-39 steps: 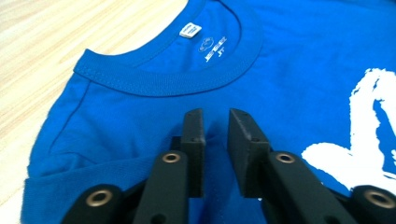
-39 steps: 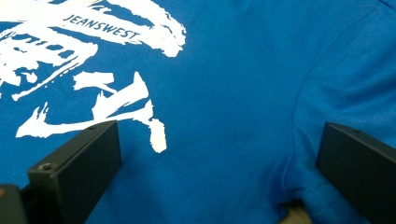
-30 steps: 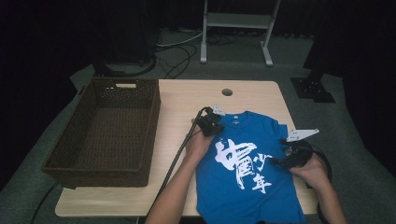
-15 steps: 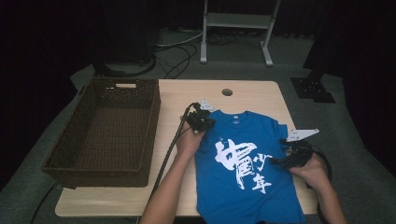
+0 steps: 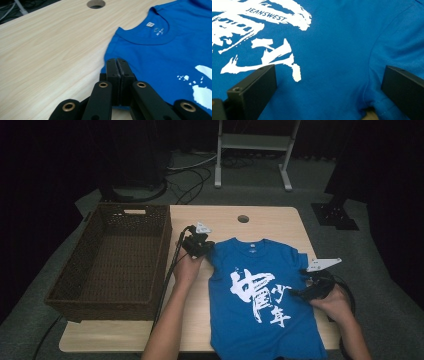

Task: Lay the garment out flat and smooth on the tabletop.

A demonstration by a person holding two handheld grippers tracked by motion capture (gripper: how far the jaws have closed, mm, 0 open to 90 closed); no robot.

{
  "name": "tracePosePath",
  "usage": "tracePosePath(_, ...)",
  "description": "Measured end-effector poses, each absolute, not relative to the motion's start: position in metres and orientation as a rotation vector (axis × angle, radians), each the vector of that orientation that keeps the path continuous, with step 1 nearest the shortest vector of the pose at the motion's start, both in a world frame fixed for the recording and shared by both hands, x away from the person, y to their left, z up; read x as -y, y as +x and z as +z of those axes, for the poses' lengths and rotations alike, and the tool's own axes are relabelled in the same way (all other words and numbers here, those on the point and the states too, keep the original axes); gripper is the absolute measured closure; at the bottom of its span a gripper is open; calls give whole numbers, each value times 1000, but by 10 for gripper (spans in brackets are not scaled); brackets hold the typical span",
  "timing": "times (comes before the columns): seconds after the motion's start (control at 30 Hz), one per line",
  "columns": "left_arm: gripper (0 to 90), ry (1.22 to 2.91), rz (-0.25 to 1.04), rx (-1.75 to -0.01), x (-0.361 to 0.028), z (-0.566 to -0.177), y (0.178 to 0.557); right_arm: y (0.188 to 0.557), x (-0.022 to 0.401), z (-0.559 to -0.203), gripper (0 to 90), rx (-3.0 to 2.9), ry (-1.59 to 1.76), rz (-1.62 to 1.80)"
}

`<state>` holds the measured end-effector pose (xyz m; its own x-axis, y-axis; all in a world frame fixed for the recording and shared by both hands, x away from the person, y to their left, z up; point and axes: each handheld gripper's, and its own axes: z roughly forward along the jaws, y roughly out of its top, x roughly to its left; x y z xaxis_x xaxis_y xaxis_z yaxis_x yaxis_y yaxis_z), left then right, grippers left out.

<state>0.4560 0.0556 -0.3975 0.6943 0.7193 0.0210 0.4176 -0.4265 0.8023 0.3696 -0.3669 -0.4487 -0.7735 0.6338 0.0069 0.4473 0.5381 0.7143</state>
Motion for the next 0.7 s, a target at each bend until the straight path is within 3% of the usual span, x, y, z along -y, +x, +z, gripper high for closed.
tracePosePath(0.4,877,2069,508,-932,-73,-400,457,370,367,-449,0,-2525,905,1064)
tracePosePath(0.53,807,2050,517,-949,-75,-398,454,370,367,-449,0,-2525,905,1064)
tracePosePath(0.7,634,2019,509,-940,-75,-393,448,370,367,-449,0,-2525,907,1064)
